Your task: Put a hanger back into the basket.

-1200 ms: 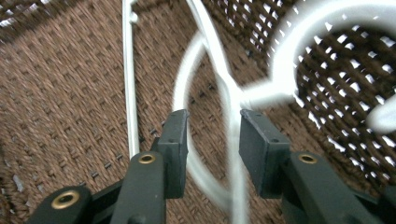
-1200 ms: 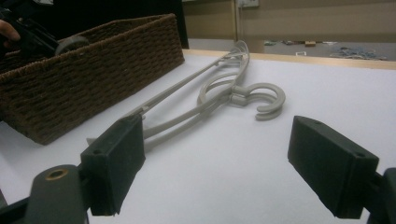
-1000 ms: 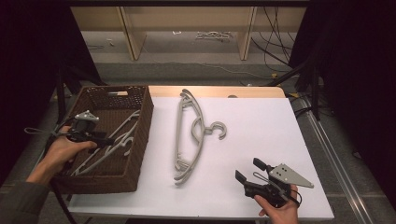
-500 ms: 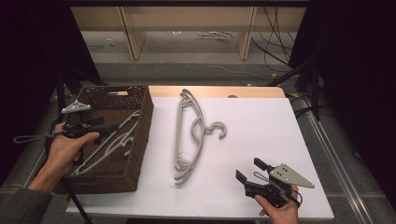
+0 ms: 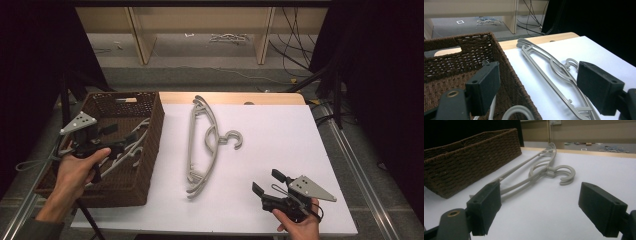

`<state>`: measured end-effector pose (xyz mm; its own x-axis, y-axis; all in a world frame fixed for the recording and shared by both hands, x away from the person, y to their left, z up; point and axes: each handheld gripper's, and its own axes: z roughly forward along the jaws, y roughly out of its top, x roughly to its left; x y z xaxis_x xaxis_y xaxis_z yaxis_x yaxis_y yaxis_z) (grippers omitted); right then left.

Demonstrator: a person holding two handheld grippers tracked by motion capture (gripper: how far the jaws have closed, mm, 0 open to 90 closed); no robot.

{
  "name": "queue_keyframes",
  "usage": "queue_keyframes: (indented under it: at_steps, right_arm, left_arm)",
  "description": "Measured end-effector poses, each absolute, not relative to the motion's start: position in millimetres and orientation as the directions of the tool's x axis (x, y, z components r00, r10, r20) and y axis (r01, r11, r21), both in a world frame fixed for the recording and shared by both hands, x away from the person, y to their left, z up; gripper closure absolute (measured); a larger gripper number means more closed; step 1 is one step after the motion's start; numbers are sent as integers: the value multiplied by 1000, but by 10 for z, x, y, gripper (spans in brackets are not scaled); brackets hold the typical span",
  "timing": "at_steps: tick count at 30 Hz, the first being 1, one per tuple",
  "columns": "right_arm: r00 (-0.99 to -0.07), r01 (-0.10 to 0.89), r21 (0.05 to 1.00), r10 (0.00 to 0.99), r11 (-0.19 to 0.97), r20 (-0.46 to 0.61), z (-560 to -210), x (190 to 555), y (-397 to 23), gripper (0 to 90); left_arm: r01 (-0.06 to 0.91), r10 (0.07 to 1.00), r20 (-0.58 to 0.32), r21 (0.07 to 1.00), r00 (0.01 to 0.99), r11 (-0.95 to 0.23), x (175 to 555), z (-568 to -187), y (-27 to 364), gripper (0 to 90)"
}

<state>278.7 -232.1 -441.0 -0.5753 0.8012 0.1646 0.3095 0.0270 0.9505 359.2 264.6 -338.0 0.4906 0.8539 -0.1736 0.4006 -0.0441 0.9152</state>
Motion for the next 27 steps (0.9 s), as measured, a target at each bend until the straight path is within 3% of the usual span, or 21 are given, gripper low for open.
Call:
queue_keyframes:
  at_steps: [27]
  right_arm:
    - [-583, 313, 950, 793, 19, 176, -4379, 2770, -2338, 190]
  left_arm:
    - [247, 777, -73, 963, 625, -108, 3139, -3678, 1834, 175]
